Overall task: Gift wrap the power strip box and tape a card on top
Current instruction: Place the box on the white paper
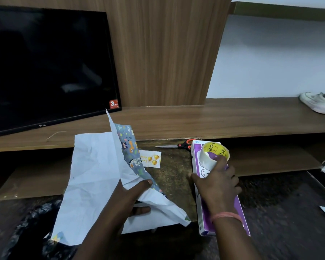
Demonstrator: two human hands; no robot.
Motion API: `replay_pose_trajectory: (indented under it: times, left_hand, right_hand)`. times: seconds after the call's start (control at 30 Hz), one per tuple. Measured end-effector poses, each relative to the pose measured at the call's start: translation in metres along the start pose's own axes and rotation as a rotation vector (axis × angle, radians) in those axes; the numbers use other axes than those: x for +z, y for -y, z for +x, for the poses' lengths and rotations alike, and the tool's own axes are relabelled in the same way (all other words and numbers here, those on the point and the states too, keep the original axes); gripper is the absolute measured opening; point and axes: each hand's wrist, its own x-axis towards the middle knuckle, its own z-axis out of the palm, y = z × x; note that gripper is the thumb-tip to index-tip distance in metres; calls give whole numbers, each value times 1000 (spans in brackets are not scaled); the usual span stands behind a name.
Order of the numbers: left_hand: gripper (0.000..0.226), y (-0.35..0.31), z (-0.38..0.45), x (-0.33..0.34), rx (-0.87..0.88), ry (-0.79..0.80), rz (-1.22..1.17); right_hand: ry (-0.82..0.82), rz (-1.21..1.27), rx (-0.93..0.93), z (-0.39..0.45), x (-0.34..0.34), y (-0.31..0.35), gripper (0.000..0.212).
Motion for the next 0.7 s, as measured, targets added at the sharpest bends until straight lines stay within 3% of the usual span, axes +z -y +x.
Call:
replay_pose_trajectory:
  times: [0.1, 0.17, 0.23, 0.3, 0.37, 0.43, 0.47, 0.57, 0.7]
  left_hand:
    - [49, 0, -3, 1, -13, 0, 5]
    - [43, -1, -4, 1, -11, -8, 9]
    - [43, -4, -4, 2, -13, -4, 11]
    - [37, -6, -5, 1, -6, -6, 17]
    - [30, -8, -6, 2, -8, -10, 31]
    - [26, -8, -7, 1, -15, -16, 42]
    - [25, -8, -6, -1, -20, -22, 43]
    - [27, -8, -3, -4, -29, -28, 46]
    - [28, -9, 0, -6, -32, -31, 44]
  right_hand:
    - [36, -36, 6, -2, -3, 4, 136]
    - [-48, -91, -21, -6, -7, 12, 137]
    - [-269, -72, -154, -10, -11, 30, 115]
    - [-405, 8, -443, -7, -3, 55, 70]
    - [-150, 20, -740, -1, 17, 79, 26]
    - [224, -76, -874, 4, 40, 97, 10]
    - [328, -135, -920, 7, 51, 105, 6]
    - [338, -311, -1024, 22, 74, 121, 10]
    - [284, -319, -1031, 40, 91, 133, 14]
